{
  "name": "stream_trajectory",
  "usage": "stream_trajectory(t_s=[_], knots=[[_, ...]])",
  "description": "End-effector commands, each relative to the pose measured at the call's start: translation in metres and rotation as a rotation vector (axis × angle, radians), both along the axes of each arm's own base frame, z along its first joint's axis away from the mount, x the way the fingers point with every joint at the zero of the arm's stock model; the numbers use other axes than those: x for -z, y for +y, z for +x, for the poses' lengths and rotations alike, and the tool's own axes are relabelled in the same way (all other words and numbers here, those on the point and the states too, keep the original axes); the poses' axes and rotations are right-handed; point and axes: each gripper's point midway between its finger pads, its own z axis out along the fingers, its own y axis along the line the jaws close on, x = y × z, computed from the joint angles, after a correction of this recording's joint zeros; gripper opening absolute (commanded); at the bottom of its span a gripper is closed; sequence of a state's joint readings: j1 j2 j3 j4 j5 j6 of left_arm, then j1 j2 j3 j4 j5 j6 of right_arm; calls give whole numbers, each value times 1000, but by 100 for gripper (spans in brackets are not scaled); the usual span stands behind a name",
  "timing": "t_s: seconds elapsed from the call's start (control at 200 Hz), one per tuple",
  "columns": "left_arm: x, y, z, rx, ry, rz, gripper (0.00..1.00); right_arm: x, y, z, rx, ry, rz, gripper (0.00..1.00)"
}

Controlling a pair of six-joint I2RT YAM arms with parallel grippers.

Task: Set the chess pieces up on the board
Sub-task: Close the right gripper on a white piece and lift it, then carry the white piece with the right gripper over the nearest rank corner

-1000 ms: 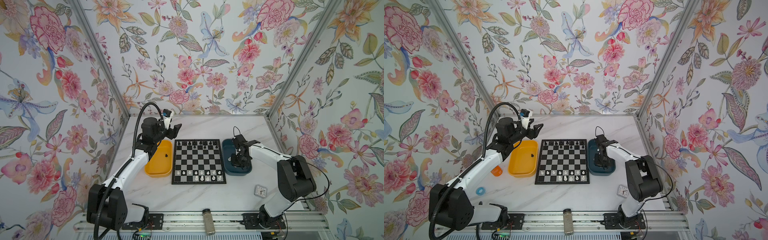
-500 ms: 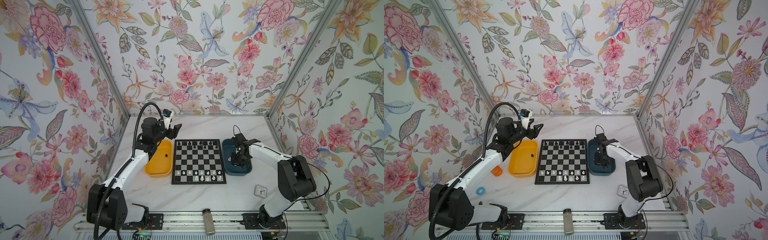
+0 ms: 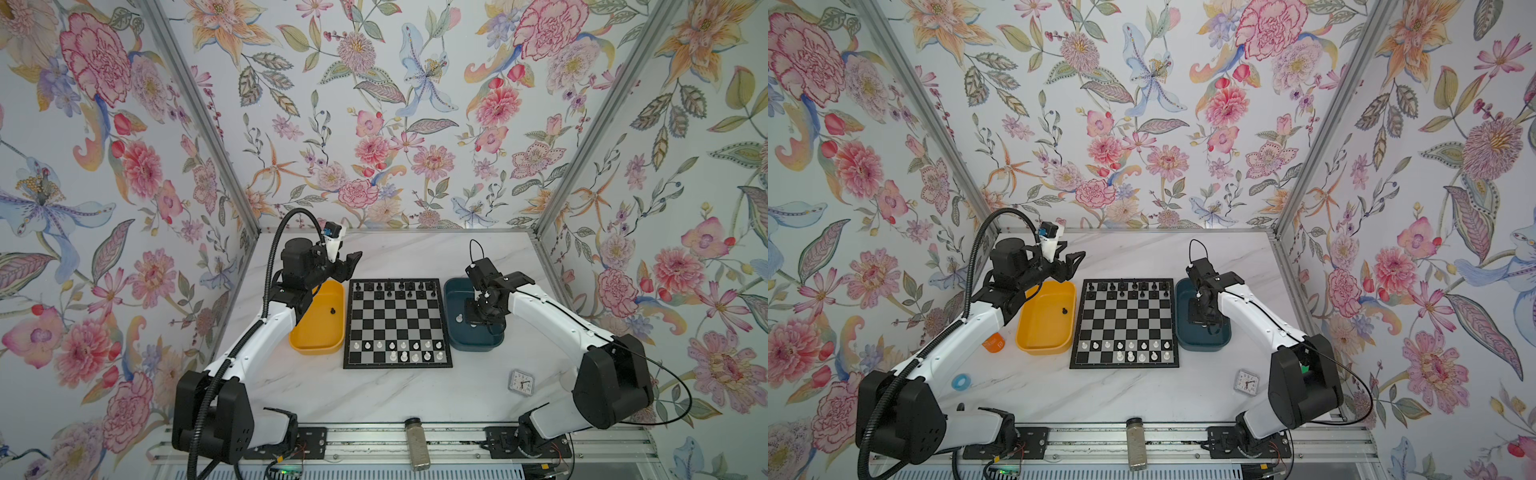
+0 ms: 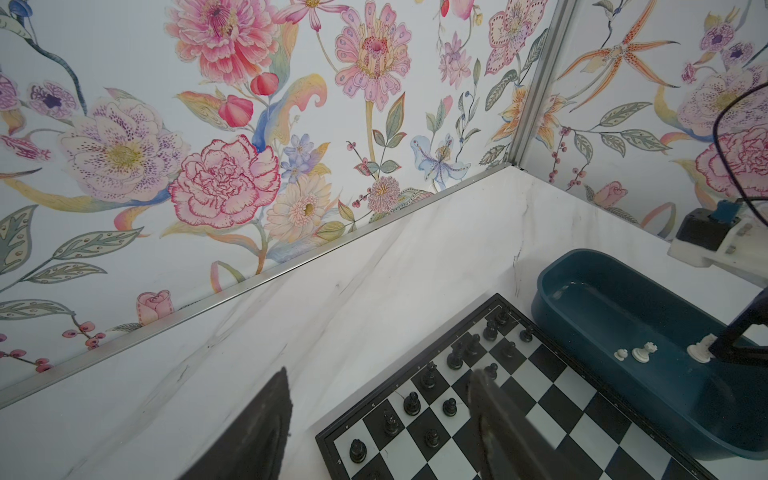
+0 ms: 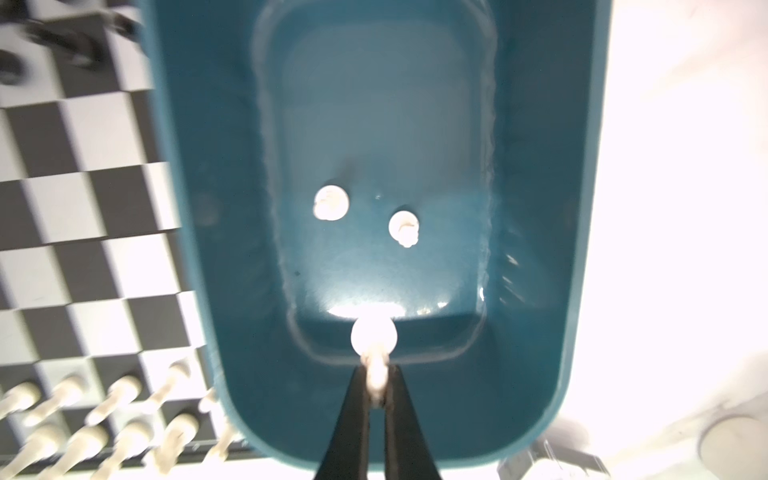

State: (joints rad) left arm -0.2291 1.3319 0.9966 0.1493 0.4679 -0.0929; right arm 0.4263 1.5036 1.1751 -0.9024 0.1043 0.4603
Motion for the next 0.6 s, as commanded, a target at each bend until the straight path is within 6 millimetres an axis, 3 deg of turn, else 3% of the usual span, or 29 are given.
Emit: stream_trajectory(t_s=[0.0,0.155,0.33,0.596], knots=[[-9,8,-7,-8,-25,-12,69,-22,4,-9,-7,-12,-16,0],[0,17,-5,-35,21,-24,68,-43,32,-8,-100,-34,-4,0],[13,31,-5,-83,91,-36,68,-50,77,-6,-222,-35,11,0],[18,42,-21,-130,141,-53,68,-51,170,-16,-472,-58,68,0]])
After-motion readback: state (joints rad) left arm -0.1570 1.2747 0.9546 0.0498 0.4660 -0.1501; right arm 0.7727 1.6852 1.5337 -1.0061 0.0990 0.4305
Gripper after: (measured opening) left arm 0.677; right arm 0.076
